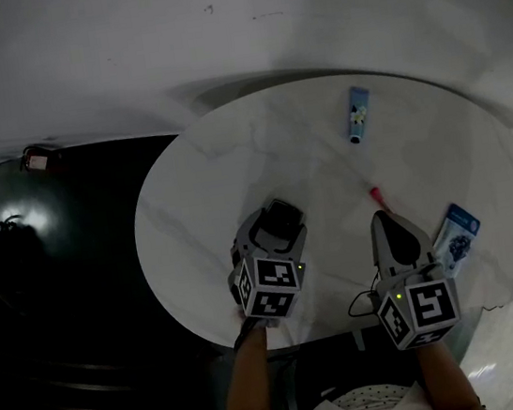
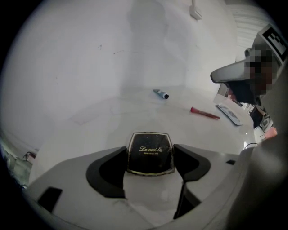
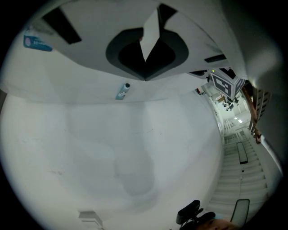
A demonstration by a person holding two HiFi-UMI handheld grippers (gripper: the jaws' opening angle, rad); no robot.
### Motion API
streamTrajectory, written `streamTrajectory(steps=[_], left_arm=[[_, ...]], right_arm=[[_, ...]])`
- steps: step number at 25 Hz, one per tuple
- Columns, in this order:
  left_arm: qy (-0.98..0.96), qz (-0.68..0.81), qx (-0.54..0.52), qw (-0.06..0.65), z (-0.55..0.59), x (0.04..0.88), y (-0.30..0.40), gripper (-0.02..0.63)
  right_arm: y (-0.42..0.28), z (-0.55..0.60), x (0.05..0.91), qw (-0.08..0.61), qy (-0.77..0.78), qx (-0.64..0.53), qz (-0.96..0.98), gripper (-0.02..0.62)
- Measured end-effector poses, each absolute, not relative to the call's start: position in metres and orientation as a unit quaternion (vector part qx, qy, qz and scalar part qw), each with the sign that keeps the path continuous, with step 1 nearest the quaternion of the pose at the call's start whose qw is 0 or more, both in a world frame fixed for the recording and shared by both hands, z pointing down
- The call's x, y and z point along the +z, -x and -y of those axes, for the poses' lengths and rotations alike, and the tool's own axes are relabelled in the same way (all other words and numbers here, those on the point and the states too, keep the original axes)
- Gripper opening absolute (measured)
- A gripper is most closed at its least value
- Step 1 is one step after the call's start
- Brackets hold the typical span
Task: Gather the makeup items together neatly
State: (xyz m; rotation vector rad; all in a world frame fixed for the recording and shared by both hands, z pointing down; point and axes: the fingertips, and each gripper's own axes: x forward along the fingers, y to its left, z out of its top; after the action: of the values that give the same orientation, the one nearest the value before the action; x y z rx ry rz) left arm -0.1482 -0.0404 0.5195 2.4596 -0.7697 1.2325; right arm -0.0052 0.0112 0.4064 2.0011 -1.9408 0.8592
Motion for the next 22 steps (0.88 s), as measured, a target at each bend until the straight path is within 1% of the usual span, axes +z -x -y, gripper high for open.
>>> streamTrajectory(steps=[4, 11, 22], left_arm=[[-0.849, 0.283, 0.42, 0.152, 0.041, 0.519, 0.15, 0.344], [-0.845, 0.318, 0.38, 0.201, 0.048, 0.509, 0.143, 0.345], [-0.822, 0.394, 0.351, 0.215, 0.084, 0.489, 0.126, 0.345]], right_arm=[[0.005, -0.011, 0.405, 0.112, -0.681, 0.294, 0.661, 0.005], [0.001, -0.013, 0.401, 0.11, -0.683, 0.295, 0.659, 0.005], [-0.009, -0.018, 0.403, 0.095, -0.691, 0.294, 0.653, 0.005]])
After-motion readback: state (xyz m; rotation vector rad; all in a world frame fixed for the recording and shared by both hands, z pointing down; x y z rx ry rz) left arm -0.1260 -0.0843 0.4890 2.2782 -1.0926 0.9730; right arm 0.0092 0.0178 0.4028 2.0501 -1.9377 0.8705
